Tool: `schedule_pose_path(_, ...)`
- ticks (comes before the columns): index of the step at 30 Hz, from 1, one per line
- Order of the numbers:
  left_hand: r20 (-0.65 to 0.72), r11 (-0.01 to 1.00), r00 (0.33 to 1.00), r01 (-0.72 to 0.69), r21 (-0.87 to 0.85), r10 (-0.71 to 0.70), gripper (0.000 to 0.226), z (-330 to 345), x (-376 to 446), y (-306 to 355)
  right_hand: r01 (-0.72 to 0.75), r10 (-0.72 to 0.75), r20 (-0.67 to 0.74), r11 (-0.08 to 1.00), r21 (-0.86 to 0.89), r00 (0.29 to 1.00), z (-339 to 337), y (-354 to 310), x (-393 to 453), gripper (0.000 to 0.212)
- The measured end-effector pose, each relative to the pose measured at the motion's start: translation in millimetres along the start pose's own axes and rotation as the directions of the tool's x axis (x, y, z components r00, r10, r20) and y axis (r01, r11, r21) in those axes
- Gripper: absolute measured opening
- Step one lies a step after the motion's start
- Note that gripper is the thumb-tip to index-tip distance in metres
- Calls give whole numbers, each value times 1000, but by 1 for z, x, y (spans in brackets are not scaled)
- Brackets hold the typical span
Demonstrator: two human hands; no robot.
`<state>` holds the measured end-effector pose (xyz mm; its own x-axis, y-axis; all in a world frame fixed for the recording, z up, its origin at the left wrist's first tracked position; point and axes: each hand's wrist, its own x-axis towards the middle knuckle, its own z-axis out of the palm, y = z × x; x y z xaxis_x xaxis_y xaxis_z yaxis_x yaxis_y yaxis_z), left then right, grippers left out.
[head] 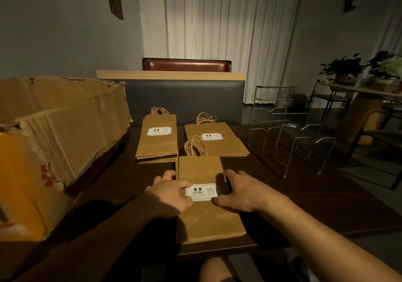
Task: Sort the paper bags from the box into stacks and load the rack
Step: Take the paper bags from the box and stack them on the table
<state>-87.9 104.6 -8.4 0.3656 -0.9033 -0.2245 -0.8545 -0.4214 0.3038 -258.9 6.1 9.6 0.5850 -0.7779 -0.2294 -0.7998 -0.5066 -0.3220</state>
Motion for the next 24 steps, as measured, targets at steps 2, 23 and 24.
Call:
schedule_pose_path(2, -64, 998, 997, -51, -20, 50, 68, -24, -8, 0, 76, -76, -122, 997, -7, 990, -15, -13, 0, 81)
schedule_pose_path(23, 53, 795, 794, 603, 68, -606, 44, -300, 16, -288, 503, -448, 248, 828, -247, 859, -80, -413, 170, 23)
schedule_pose_path(24, 114, 790, 782, 604, 108, -613, 54, -301, 20, -292, 485, -389, 323, 818, -309, 863, -77, -412, 176, 23)
